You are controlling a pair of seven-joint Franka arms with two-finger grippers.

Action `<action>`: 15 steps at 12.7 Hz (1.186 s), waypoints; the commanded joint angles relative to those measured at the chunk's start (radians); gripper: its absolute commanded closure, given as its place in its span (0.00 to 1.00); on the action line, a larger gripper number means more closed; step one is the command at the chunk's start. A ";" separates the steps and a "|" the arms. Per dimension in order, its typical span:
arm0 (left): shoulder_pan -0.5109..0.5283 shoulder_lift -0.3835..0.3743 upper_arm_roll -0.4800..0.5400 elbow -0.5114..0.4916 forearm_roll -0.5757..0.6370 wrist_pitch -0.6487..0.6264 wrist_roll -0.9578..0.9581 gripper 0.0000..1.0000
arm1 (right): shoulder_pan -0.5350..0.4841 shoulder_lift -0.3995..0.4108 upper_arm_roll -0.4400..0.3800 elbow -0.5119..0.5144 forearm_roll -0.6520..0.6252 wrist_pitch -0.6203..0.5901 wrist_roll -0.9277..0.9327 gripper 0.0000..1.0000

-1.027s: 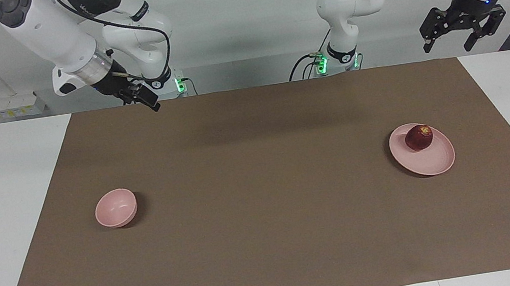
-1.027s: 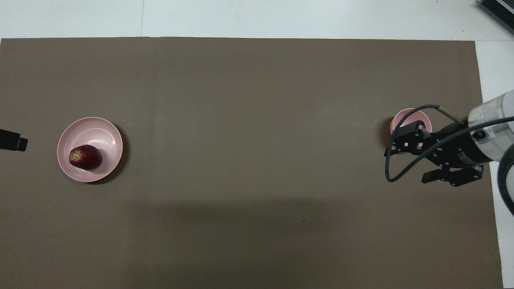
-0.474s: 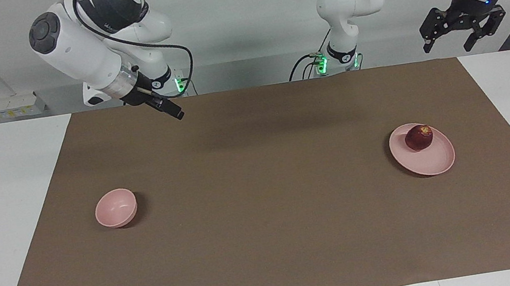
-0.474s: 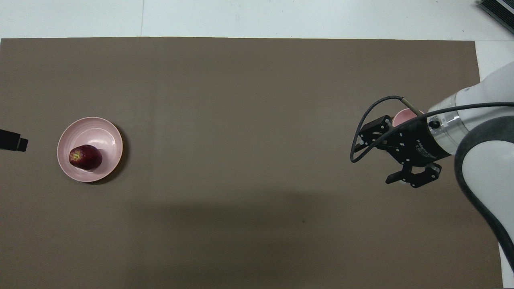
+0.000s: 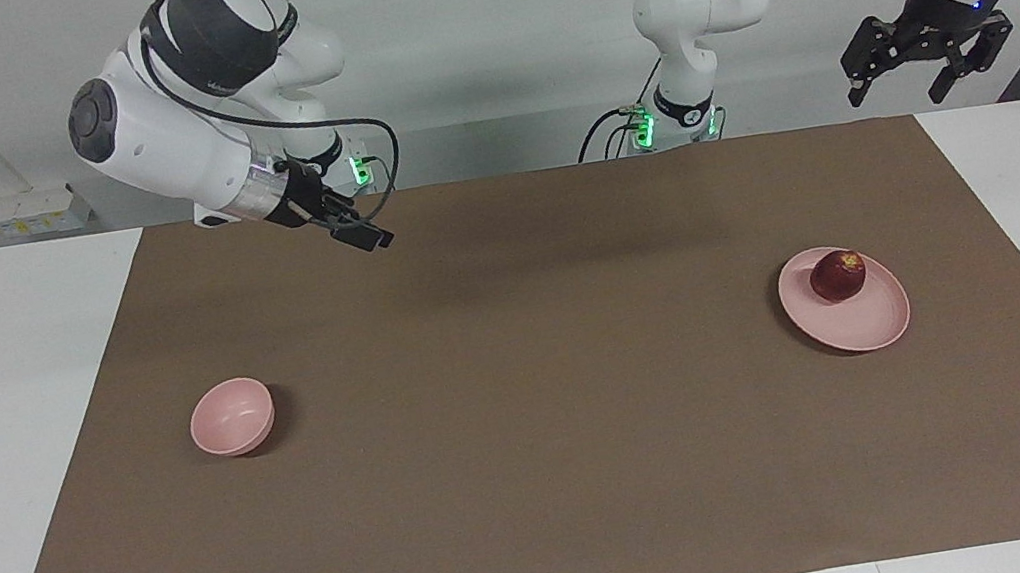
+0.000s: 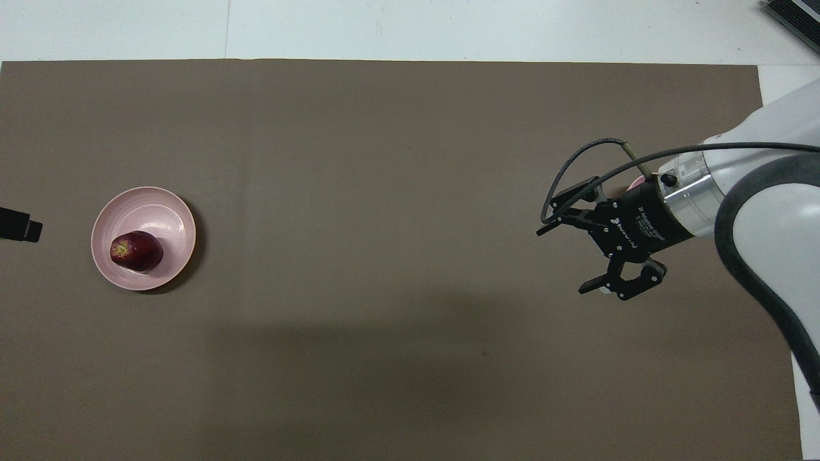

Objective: Move apple from plate to bowl
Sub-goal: 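Move the right gripper over the table toward the center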

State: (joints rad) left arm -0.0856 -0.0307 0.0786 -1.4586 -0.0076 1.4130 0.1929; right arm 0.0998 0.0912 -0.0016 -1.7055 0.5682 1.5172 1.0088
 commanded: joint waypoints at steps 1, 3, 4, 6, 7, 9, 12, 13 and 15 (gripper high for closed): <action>-0.006 -0.032 0.009 -0.039 0.006 0.017 0.007 0.00 | -0.008 0.037 0.003 -0.006 0.086 0.031 0.045 0.00; 0.000 -0.035 0.010 -0.052 0.006 0.037 0.007 0.00 | 0.004 0.048 0.003 -0.011 0.137 0.055 0.062 0.00; 0.003 -0.043 0.010 -0.061 0.006 0.046 0.011 0.00 | 0.014 0.056 0.005 -0.019 0.147 0.084 0.097 0.00; 0.003 -0.049 0.012 -0.074 0.006 0.047 0.028 0.00 | 0.050 0.059 0.003 -0.029 0.190 0.125 0.135 0.00; 0.003 -0.049 0.012 -0.074 0.006 0.049 0.028 0.00 | 0.073 0.059 0.003 -0.037 0.191 0.159 0.154 0.00; 0.003 -0.048 0.012 -0.100 0.006 0.064 0.028 0.00 | 0.078 0.076 0.003 -0.069 0.295 0.179 0.160 0.00; 0.036 -0.049 0.013 -0.236 0.006 0.190 0.046 0.00 | 0.126 0.088 0.005 -0.091 0.372 0.280 0.206 0.00; 0.056 -0.051 0.013 -0.296 0.006 0.258 0.048 0.00 | 0.139 0.091 0.003 -0.092 0.398 0.305 0.220 0.00; 0.087 -0.051 0.013 -0.400 0.006 0.389 0.094 0.00 | 0.162 0.091 0.003 -0.092 0.401 0.346 0.246 0.00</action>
State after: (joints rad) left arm -0.0240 -0.0463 0.0970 -1.7430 -0.0076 1.6965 0.2461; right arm 0.2478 0.1928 0.0018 -1.7842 0.9405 1.8251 1.2219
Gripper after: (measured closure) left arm 0.000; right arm 0.000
